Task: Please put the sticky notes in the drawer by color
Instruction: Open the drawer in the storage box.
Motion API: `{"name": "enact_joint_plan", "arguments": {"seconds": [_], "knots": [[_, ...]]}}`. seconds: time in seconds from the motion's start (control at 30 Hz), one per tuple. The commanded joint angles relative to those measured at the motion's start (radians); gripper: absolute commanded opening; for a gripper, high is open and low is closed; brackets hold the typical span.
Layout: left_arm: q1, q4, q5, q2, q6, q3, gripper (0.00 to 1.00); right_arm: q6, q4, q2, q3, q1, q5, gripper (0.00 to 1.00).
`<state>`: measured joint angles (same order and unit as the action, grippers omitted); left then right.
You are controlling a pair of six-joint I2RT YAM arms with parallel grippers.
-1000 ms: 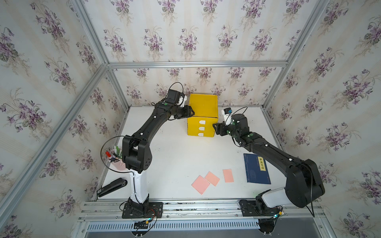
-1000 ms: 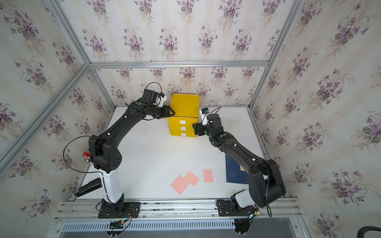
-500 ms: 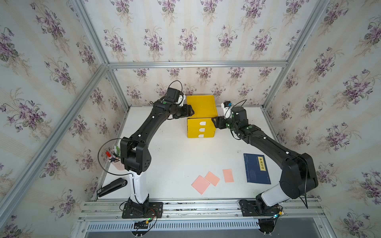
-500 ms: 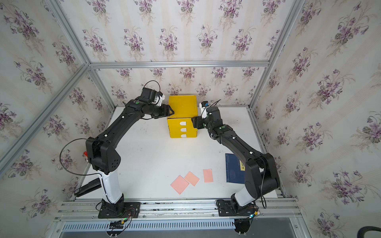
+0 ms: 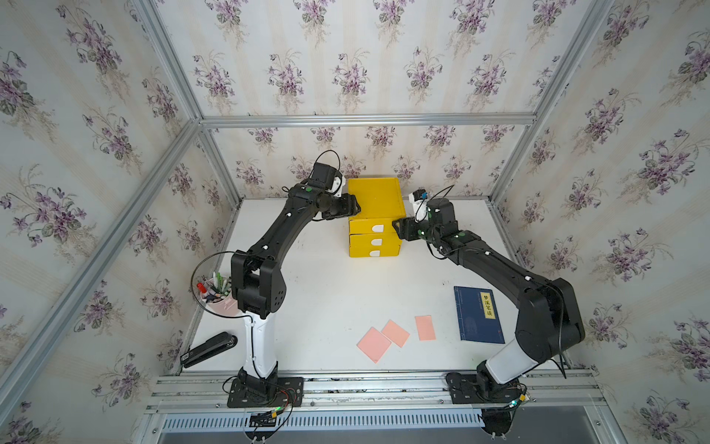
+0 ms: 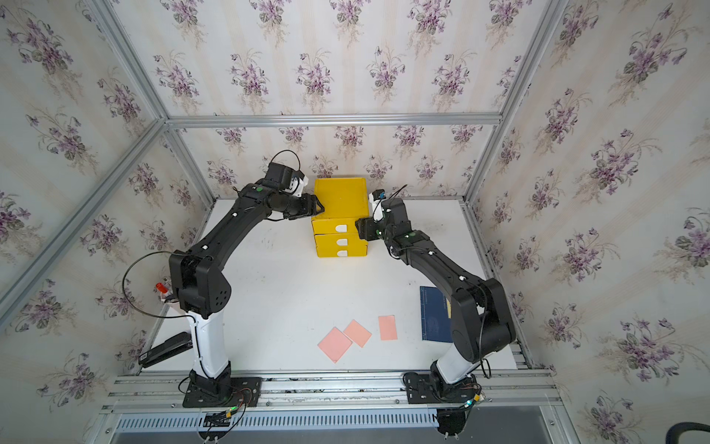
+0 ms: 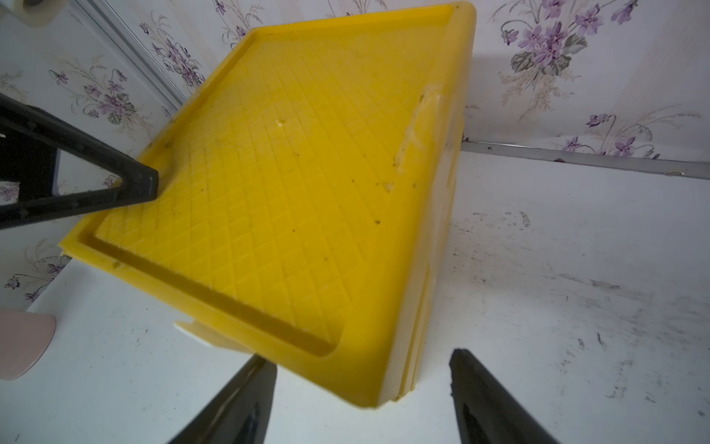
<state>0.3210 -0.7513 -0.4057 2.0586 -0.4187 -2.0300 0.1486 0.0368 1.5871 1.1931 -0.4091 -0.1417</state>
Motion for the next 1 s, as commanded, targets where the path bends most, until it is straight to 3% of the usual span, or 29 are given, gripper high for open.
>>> {"name": "enact_joint_plan", "arguments": {"seconds": [0.0, 0.1, 0.2, 0.27, 0.43, 0.63, 0.97], "knots": [[-0.003, -0.056, 0.042, 0.029, 0.027, -0.014, 0.7, -0.035, -0.067, -0.109, -0.06, 0.0, 0.0, 0.79], [-0.008, -0.055, 0.042, 0.033, 0.029, -0.016, 0.7, -0.176, -0.065, -0.204, -0.114, 0.0, -0.062, 0.82], [-0.01, -0.05, 0.036, 0.036, 0.027, -0.016, 0.7, -0.46, 0.057, -0.233, -0.156, 0.0, -0.267, 0.86], [-0.011, -0.047, 0.032, 0.04, 0.026, -0.02, 0.7, -0.598, 0.059, -0.219, -0.212, 0.0, -0.333, 0.85], [-0.014, -0.047, 0.014, 0.055, 0.022, -0.035, 0.7, -0.685, -0.072, -0.095, -0.256, -0.019, -0.362, 0.84], [-0.014, -0.045, 0.014, 0.056, 0.027, -0.023, 0.7, -0.888, -0.071, 0.109, -0.156, -0.076, -0.246, 0.85], [-0.016, -0.089, 0.035, 0.075, 0.041, -0.043, 0.71, -0.98, -0.14, 0.287, -0.062, -0.122, -0.133, 0.9]]}}
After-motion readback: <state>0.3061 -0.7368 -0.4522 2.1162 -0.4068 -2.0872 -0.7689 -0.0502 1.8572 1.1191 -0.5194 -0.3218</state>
